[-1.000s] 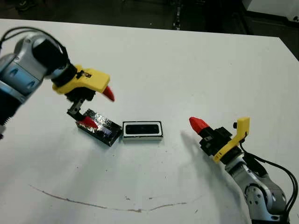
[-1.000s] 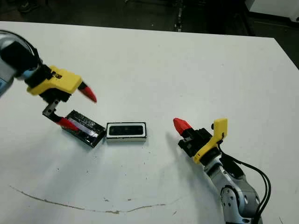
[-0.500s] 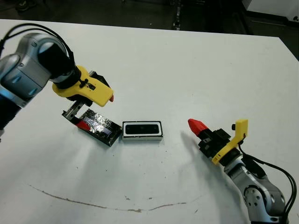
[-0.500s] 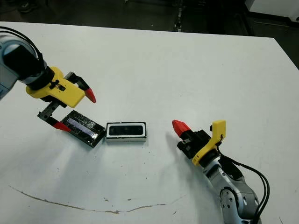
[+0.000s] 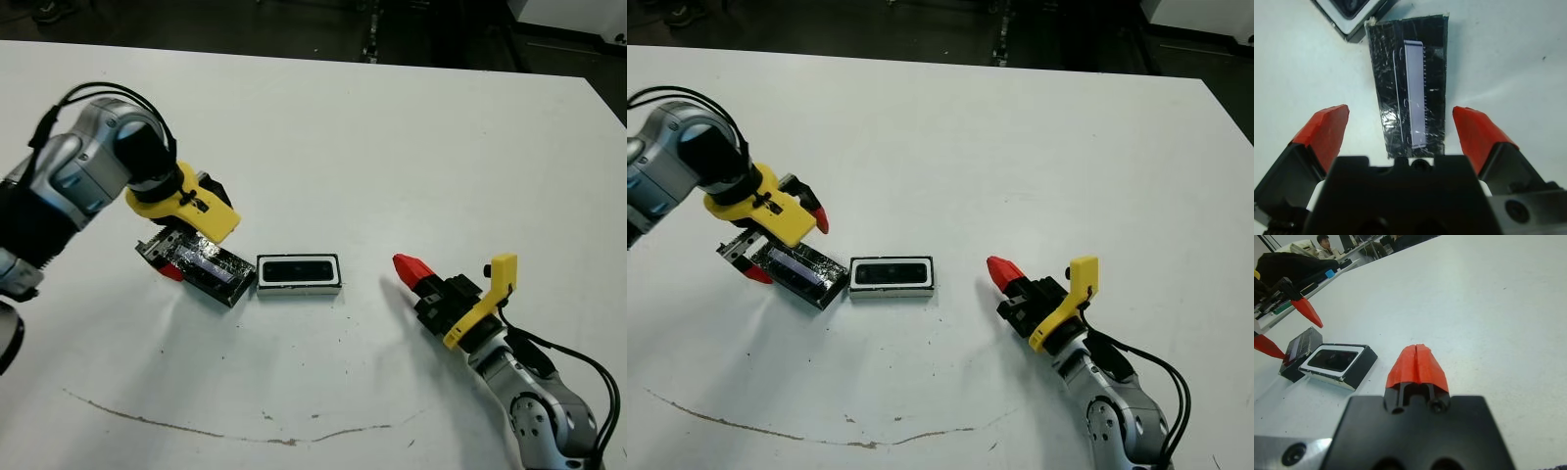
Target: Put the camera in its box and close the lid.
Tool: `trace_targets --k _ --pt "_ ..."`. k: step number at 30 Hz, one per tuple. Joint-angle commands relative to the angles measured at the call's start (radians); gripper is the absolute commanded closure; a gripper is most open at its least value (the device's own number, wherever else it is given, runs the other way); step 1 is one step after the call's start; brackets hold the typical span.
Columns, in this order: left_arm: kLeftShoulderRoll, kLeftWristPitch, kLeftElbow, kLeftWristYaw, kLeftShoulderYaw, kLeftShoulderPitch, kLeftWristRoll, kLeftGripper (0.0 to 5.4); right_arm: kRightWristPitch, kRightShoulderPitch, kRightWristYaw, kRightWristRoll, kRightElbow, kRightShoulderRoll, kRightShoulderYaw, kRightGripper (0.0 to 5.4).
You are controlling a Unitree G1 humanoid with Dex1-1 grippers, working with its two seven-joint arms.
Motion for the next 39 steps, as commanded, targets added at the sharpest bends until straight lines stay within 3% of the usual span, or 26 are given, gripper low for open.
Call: trace_targets --k 1,14,19,26,30,34,39 --pt "-0.014 -0.038 0.023 -0.002 0.022 0.031 0.014 0.02 0.003 0.012 -0.009 -0.001 -0.007 -0.004 -0.004 5.40" --pt "-0.070 -0.121 0.118 0.044 0.048 0.056 0.112 0.02 0.009 0.013 -0.010 0.006 -0.008 -0.003 -0.007 5.40" --pt "-0.079 -0.163 0.148 0.063 0.073 0.072 0.114 0.02 0.006 0.010 -0.006 0.004 -0.005 -0.006 -0.006 5.40" --pt "-0.103 -0.040 0.155 0.052 0.117 0.107 0.109 0.02 0.000 0.008 0.000 0.001 -0.003 -0.009 -0.005 5.40" --pt "-0.105 0.009 0.147 0.041 0.118 0.117 0.124 0.37 -0.006 0.008 -0.001 -0.006 -0.003 -0.009 -0.003 5.40" --pt "-0.104 0.009 0.159 0.006 0.084 0.101 0.135 0.92 0.003 0.007 -0.003 0.002 -0.005 -0.007 -0.006 5.40" --pt "-0.066 0.030 0.176 -0.002 -0.103 0.028 0.088 1.68 0.006 0.010 -0.006 0.005 -0.009 -0.005 -0.007 5.40"
